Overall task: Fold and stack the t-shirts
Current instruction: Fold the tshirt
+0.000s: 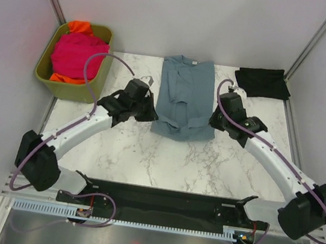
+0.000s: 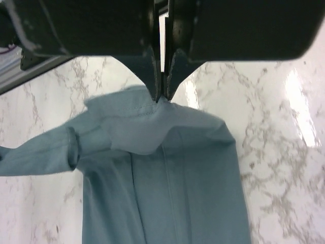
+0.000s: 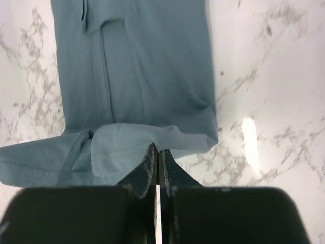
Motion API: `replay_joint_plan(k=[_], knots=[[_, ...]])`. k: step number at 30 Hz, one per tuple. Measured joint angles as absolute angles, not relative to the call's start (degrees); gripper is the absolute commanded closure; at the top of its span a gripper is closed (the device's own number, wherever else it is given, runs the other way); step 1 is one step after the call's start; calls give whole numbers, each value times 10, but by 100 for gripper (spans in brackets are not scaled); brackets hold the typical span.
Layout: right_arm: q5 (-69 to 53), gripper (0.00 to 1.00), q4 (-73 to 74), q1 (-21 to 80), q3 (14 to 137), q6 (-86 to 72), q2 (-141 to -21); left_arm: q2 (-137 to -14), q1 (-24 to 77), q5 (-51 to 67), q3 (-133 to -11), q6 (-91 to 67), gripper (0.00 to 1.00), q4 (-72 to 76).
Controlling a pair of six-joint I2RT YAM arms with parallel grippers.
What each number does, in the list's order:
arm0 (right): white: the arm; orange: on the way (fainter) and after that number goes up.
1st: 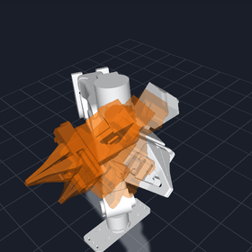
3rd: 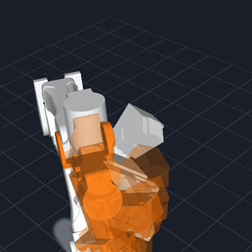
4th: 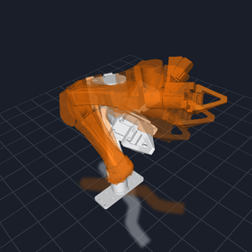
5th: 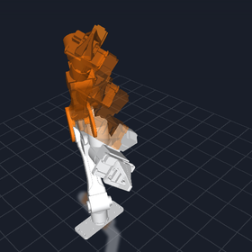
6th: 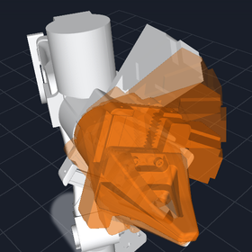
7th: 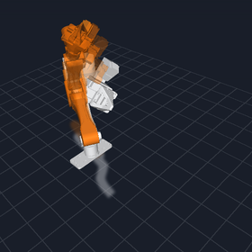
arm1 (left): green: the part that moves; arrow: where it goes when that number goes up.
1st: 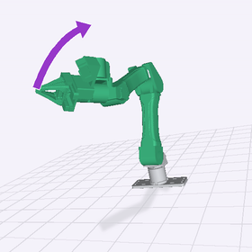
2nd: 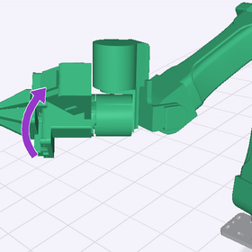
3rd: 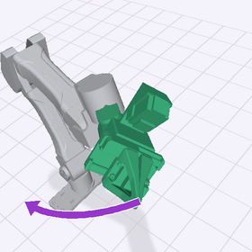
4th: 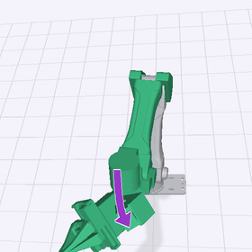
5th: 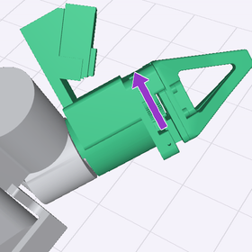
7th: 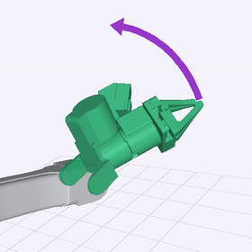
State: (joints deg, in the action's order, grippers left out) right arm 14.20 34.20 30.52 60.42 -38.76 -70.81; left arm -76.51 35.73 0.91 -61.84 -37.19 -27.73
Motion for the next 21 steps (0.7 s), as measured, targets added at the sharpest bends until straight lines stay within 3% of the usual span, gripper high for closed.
replay_joint_plan(k=[16, 19, 21], knots=[[93, 100, 290, 200, 825, -304, -1004, -1086, 222, 112, -914, -297, 98, -280], [88, 100, 287, 189, 862, -299, -1051, -1142, 207, 129, -972, -289, 91, -288], [83, 72, 284, 181, 894, -300, -1089, -1188, 199, 142, -1020, -281, 68, -294]])
